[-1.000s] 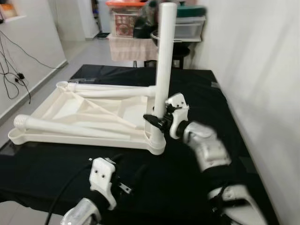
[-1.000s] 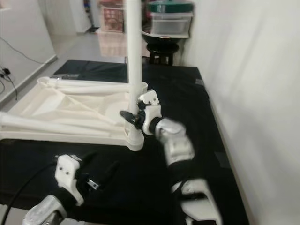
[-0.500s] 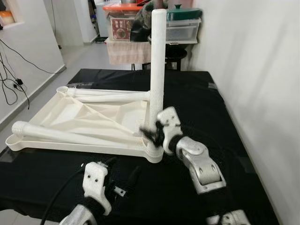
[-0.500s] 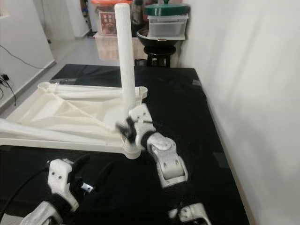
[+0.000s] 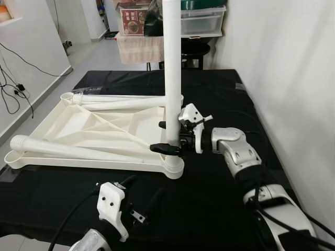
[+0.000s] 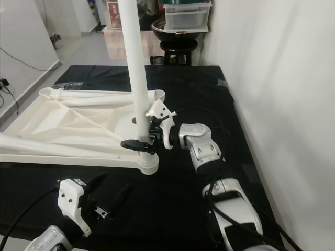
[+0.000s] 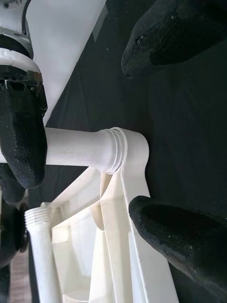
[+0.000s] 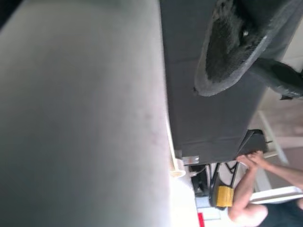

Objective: Building children table

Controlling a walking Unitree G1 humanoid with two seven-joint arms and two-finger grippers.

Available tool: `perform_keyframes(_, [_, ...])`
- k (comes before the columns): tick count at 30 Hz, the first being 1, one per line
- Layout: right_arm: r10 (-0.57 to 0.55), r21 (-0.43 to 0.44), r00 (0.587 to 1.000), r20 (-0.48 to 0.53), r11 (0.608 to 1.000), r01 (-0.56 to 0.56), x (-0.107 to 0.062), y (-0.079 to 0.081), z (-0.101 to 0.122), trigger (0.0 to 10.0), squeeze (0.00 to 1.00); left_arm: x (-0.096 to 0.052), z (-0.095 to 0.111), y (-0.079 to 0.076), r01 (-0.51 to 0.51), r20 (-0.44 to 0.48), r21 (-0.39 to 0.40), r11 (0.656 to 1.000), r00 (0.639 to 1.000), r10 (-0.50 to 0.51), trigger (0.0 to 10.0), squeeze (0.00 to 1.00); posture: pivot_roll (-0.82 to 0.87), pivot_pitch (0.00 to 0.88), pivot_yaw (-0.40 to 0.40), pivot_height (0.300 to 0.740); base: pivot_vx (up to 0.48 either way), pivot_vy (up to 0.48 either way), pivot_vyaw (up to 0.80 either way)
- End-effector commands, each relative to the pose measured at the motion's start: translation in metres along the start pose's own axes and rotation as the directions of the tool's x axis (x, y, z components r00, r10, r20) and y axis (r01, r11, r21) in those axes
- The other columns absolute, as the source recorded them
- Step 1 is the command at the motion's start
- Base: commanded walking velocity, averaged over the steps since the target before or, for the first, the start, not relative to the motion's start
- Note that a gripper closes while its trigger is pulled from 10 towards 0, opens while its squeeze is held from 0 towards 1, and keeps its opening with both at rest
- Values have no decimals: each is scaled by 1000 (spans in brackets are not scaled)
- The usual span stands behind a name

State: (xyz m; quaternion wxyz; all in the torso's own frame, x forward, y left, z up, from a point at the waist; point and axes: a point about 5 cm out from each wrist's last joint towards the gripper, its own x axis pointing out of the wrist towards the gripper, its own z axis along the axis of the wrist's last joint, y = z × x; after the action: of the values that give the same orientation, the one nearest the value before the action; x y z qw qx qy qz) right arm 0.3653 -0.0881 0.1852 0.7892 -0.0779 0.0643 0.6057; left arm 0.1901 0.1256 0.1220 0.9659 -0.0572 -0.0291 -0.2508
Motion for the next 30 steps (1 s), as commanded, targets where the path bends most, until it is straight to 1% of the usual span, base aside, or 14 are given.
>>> perform_keyframes(1, [49, 3, 999, -1, 999, -49, 8, 4, 1, 5647, 0, -2, -1, 0, -10, 1, 5, 1000, 1000, 10, 10000, 0, 13, 0, -7, 740, 0, 0, 0])
perform_keyframes(2, [67, 16, 998, 3, 998, -67, 8, 4, 1, 0, 0, -2, -1, -1, -12, 4, 5, 1000, 1000, 12, 10000, 0, 16, 0, -9, 740, 0, 0, 0])
perform_keyframes(9, [70, 60, 998, -6, 996, -70, -1, 1, -13, 0, 0, -2, -1, -2, -8, 20, -15, 1000, 1000, 9, 10000, 0, 14, 7, -17, 740, 0, 0, 0])
perform_keyframes(13, [-78, 54, 994, -76, 995, 82, -15, -3, -37, 0, 0, -2, -1, -3, 2, 25, -27, 1000, 1000, -1, 10000, 0, 2, 16, -16, 740, 0, 0, 0])
perform_keyframes(17, [-128, 58, 987, -100, 989, 134, -17, -3, -44, 0, 0, -3, 0, -3, 2, 28, -26, 1000, 1000, -2, 10000, 0, -4, 28, -24, 740, 0, 0, 0])
perform_keyframes(18, [-460, 74, 877, -139, 878, 472, -14, -5, -57, 0, 0, -4, 1, -2, 2, 31, -25, 1000, 1000, -1, 10000, 0, -7, 48, -29, 740, 0, 0, 0])
perform_keyframes(19, [-531, 119, 826, -190, 822, 556, -6, 22, -75, 0, 0, -5, 2, 0, 0, 35, -25, 1000, 999, 1, 10000, 0, -22, 60, -16, 740, 0, 0, 0])
perform_keyframes(21, [-531, 119, 826, -190, 822, 556, -6, 22, -75, 0, 0, -5, 2, 0, 0, 35, -25, 1000, 999, 1, 10000, 0, -22, 60, -16, 740, 0, 0, 0])
perform_keyframes(22, [-606, 115, 763, -224, 761, 638, -4, 43, -82, 0, 0, -6, 3, 2, -2, 38, -25, 1000, 999, 3, 10000, 0, -34, 64, 2, 740, 0, 0, 0])
perform_keyframes(23, [-606, 115, 763, -224, 761, 638, -4, 43, -82, 0, 0, -6, 3, 2, -2, 38, -25, 1000, 999, 3, 10000, 0, -34, 64, 2, 740, 0, 0, 0])
perform_keyframes(24, [-675, 110, 706, -215, 701, 704, -8, 47, -78, 0, 0, -6, 4, 4, -4, 39, -23, 1000, 999, 5, 10000, 0, -43, 59, 19, 740, 0, 0, 0])
perform_keyframes(26, [-682, 105, 699, -213, 696, 711, -9, 42, -79, 0, 0, -5, 5, 5, 1, 39, -24, 1000, 999, 0, 10000, 0, -27, 60, 10, 740, 0, 0, 0])
perform_keyframes(27, [-706, 94, 675, -216, 673, 734, -11, 30, -80, 0, 0, -5, 5, 6, 10, 38, -25, 1000, 999, -9, 10000, 0, -20, 58, 6, 740, 0, 0, 0])
perform_keyframes(30, [-701, 85, 679, -219, 680, 728, -7, 31, -79, 0, 0, -6, 5, 7, 9, 40, -25, 1000, 999, -8, 10000, 0, -19, 61, 8, 740, 0, 0, 0])
